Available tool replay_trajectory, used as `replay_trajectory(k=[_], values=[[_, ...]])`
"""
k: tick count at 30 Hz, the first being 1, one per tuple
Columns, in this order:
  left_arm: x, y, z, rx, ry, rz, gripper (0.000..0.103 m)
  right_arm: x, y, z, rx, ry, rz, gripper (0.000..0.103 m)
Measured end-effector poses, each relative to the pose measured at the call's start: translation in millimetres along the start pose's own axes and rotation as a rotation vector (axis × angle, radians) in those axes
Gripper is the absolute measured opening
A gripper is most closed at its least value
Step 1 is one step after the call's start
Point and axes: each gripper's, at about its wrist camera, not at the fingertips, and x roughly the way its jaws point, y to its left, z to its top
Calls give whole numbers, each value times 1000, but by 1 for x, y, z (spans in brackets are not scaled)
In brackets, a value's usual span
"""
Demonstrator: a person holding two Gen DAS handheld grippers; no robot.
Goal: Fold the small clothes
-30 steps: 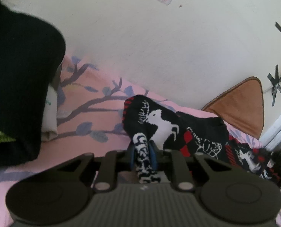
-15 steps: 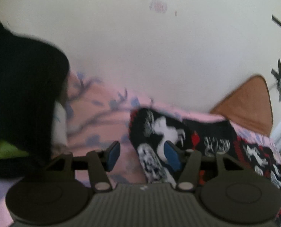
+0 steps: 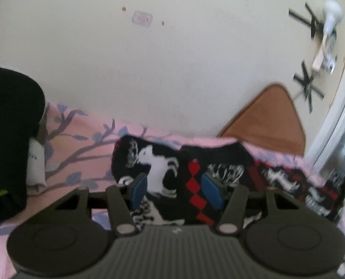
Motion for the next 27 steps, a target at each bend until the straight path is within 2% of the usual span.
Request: replay_trajectory(k=[2,6,7,8,9,10,13,14,16,19,22,27], values=[[5,0,-1,9,32,21,52,5,10,-3,-80,-15,-54,65],[8,10,-1,-39,60,-1,52,29,12,-4,-140,22,-71,66],[9,13,-1,-54,65,-7,52,38,9,-4,-143,42,-75,60],[10,15,0,-66,67,-12,52,46,6,-5,-144,65,-81,25],[10,17,0,-73,66,-15,52,52,4,-4,-143,85,-94,11],[10,18,0,-76,65,-16,52,54,2,-1,-137,96,-119,12],[9,16,1,-70,59,-12,52,27,3,24,-101,-21,-137,12],[8,15,1,-66,57,-10,52,13,8,35,-95,-52,-117,12],[6,14,2,-62,53,-5,52,-7,22,50,-101,-44,-58,12],[-2,14,6,-75,37,-17,52,-25,51,57,-97,104,97,12],[-15,17,14,-119,5,-61,53,-27,82,48,-63,233,227,12],[-32,30,24,-198,-38,-115,53,1,158,15,-66,377,412,12]])
